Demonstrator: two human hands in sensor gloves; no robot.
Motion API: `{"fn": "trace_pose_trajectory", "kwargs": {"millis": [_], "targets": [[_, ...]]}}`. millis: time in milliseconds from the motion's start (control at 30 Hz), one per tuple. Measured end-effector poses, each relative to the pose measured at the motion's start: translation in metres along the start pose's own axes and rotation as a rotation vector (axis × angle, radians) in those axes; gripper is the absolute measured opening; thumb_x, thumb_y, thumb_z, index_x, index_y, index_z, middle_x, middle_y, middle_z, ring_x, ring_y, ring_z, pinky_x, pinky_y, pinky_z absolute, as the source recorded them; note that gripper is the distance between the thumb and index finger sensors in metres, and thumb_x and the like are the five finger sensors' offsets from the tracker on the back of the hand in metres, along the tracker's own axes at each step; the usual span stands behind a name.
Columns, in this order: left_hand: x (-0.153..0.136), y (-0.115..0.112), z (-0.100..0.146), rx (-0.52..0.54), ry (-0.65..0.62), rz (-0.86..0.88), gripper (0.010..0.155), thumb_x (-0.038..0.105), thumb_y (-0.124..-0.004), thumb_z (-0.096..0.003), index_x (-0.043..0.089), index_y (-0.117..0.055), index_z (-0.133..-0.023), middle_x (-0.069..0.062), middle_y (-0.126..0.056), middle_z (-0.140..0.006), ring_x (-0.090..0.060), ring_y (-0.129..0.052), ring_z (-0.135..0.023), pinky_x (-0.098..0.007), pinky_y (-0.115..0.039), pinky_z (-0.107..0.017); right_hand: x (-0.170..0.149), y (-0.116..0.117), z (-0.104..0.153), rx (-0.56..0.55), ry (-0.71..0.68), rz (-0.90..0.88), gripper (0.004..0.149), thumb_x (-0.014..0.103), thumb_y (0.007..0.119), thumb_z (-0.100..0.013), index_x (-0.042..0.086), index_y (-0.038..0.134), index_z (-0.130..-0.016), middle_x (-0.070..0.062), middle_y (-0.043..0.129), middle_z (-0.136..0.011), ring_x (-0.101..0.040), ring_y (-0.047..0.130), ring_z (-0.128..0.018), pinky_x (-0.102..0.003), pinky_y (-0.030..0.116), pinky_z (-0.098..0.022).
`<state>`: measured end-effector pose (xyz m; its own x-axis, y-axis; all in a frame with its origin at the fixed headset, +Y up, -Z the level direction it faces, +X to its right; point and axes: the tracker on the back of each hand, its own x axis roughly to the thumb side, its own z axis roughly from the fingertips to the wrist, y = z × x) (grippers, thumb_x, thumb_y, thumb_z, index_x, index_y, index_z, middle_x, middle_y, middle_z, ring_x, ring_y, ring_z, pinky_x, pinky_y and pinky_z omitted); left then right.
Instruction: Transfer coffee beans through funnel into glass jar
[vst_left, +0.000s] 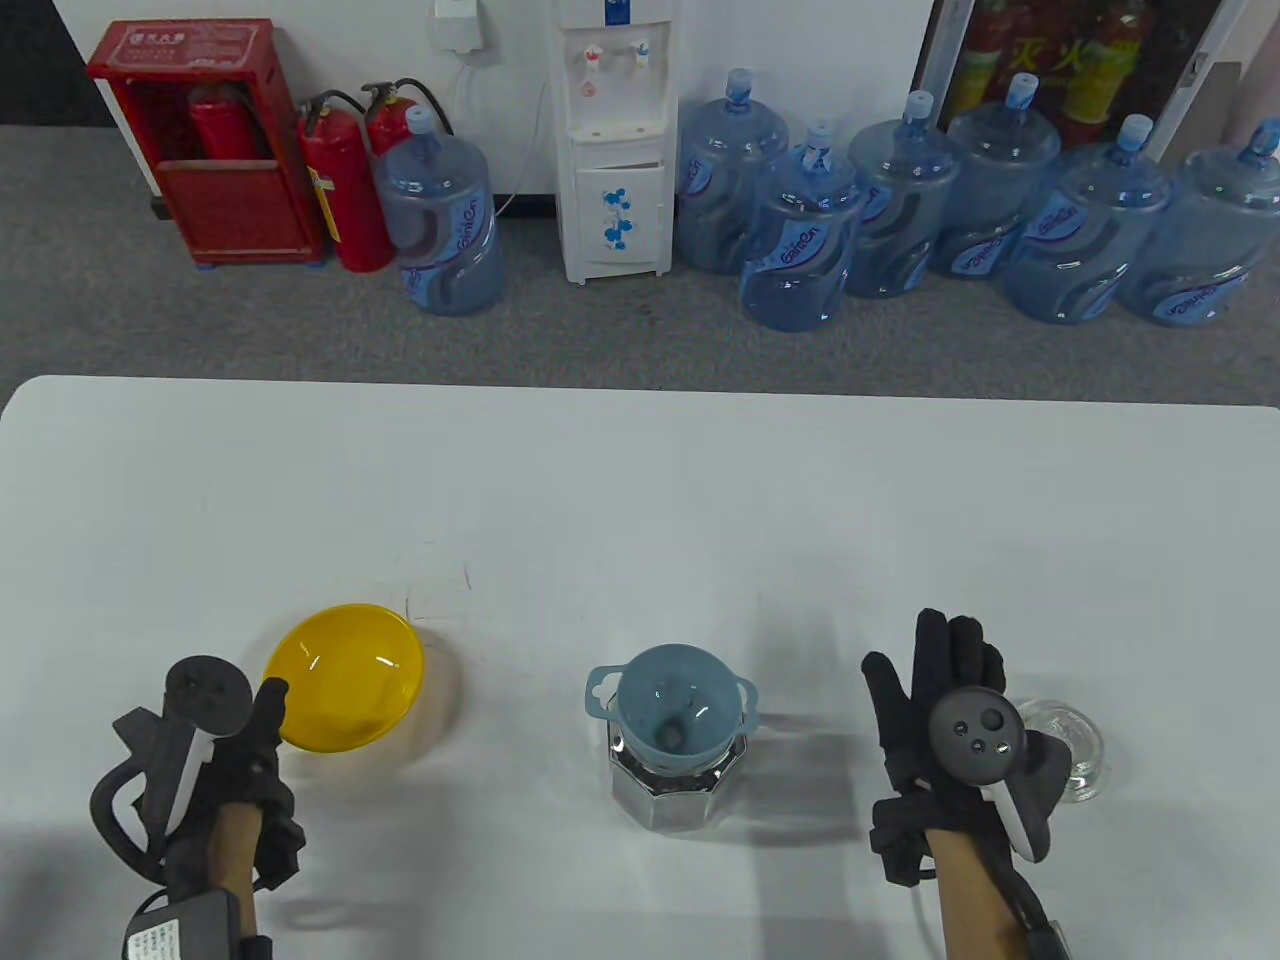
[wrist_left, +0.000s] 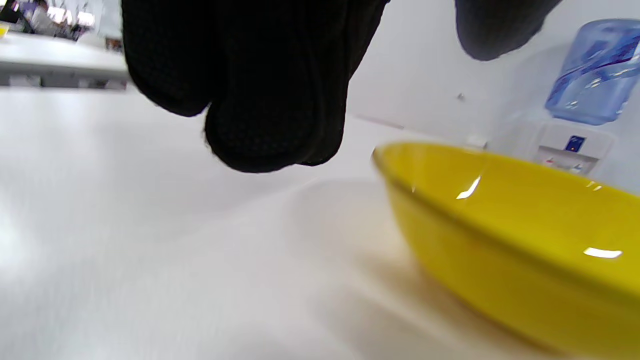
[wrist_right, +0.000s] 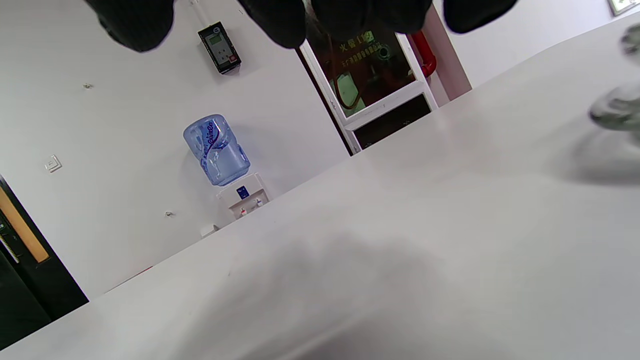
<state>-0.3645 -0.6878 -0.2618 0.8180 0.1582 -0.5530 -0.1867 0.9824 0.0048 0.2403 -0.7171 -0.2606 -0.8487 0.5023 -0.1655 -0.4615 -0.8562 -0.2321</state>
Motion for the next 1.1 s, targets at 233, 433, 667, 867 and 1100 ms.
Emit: {"fn": "trace_pose_trajectory", "kwargs": {"millis": [233, 433, 667, 867, 1100], "targets": [[0.07, 0.054, 0.035, 0.07, -0.246, 0.087, 0.068, 0.059, -0.067, -0.0549, 0.012, -0.066, -0.105, -0.008, -0.096, -0.08, -0.02, -0.107, -0.051, -0.048, -0.083, -0.056, 0.001, 0.0, 0.0, 0.0, -0.009, -0.006, 0.079, 0.064, 0.054, -0.067, 0.014, 0.038, -0.126, -0.024, 0.026, -0.128, -0.053, 0.031, -0.113, -0.071, 0.041, -0.075], [0.147, 0.07, 0.072, 0.074, -0.474, 0.06, 0.066, 0.059, -0.067, -0.0553, 0.014, -0.067, -0.104, -0.008, -0.096, -0.08, -0.021, -0.107, -0.053, -0.048, -0.083, -0.057, 0.002, 0.001, 0.0, 0.003, -0.015, -0.006, 0.079, 0.064, 0.054, -0.067, 0.014, 0.038, -0.126, -0.024, 0.026, -0.128, -0.052, 0.031, -0.113, -0.07, 0.041, -0.075], [0.216, 0.06, 0.112, -0.07, -0.682, -0.003, 0.064, 0.057, -0.072, -0.0537, 0.017, -0.07, -0.103, -0.007, -0.095, -0.083, -0.021, -0.106, -0.056, -0.049, -0.081, -0.059, 0.002, 0.0, 0.0, -0.005, -0.018, -0.009, 0.079, 0.064, 0.054, -0.067, 0.014, 0.038, -0.126, -0.024, 0.026, -0.128, -0.053, 0.031, -0.113, -0.071, 0.041, -0.075], [0.244, 0.044, 0.122, -0.184, -0.717, -0.144, 0.067, 0.059, -0.075, -0.0512, 0.019, -0.07, -0.104, -0.008, -0.092, -0.089, -0.022, -0.105, -0.061, -0.05, -0.08, -0.061, 0.002, 0.0, 0.0, -0.007, -0.02, -0.009, 0.079, 0.064, 0.054, -0.067, 0.014, 0.038, -0.126, -0.024, 0.026, -0.128, -0.052, 0.031, -0.113, -0.071, 0.042, -0.075], [0.255, 0.03, 0.12, -0.323, -0.746, -0.156, 0.061, 0.057, -0.076, -0.0518, 0.02, -0.074, -0.101, -0.007, -0.094, -0.086, -0.022, -0.105, -0.058, -0.05, -0.08, -0.06, 0.002, 0.0, 0.0, -0.008, -0.017, -0.011, 0.079, 0.064, 0.054, -0.067, 0.014, 0.039, -0.126, -0.024, 0.026, -0.128, -0.053, 0.032, -0.113, -0.071, 0.042, -0.075]]}}
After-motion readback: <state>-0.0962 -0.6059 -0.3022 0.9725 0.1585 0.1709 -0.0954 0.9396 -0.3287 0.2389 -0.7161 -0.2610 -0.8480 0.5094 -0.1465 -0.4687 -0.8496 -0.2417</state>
